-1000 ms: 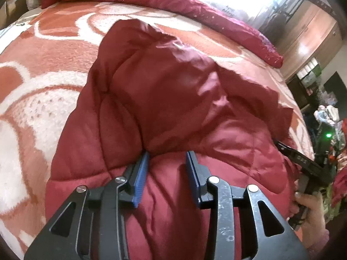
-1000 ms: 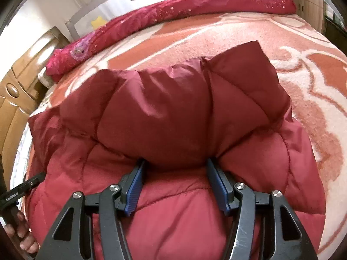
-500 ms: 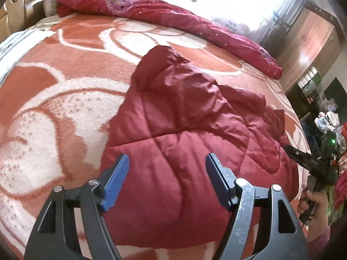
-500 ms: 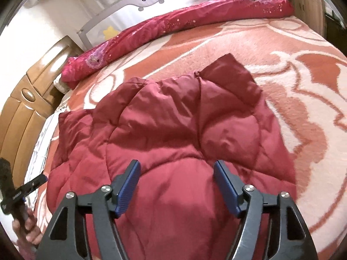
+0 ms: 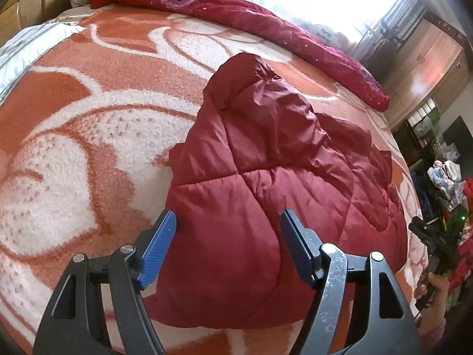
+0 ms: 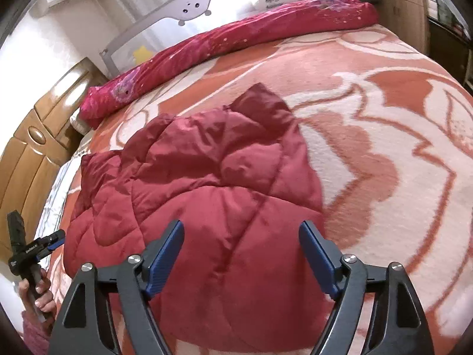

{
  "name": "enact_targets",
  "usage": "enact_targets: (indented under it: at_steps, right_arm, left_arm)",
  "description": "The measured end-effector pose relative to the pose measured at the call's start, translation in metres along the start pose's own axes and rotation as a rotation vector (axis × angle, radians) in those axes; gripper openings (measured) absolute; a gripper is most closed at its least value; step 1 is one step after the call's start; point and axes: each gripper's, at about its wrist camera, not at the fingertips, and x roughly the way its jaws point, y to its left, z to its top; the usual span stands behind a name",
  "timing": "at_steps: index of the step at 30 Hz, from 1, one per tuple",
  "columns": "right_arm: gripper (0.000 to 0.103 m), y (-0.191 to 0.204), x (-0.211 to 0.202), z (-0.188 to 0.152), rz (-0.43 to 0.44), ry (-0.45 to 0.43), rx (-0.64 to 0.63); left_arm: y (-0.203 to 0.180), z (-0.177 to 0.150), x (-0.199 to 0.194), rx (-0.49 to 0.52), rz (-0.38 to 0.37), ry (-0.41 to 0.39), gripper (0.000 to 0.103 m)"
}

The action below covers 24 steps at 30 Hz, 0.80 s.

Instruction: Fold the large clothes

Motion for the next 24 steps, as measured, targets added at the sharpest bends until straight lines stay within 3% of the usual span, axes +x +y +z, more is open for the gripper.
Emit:
enact_targets:
  at_steps: [4,8,14,19,24]
  right_arm:
    - [0.087,-0.021,-0.001,-0.001,0.002,-0.003,0.030]
    - [0.090,-0.045,0.010,0.002,0.055,0.009,0.104]
    - [0.091,-0.070,0.046,0.007,0.174,0.080,0.217]
    - [0.091,-0.076,0.076,0.010,0.235,0.138,0.252]
    - [0.093,-0.079,0.097,0.010,0.296,0.190,0.291]
  left_arm:
    - [0.007,0.003,0.004,-0.012,-0.001,0.010,0.082]
    - [0.020,0.009,0.024,-0.050,-0.047,0.090,0.082]
    - [0.041,0.013,0.051,-0.164,-0.199,0.158,0.082]
    - [0.046,0.016,0.074,-0.209,-0.267,0.198,0.089]
    - [0.052,0.014,0.097,-0.251,-0.326,0.248,0.103]
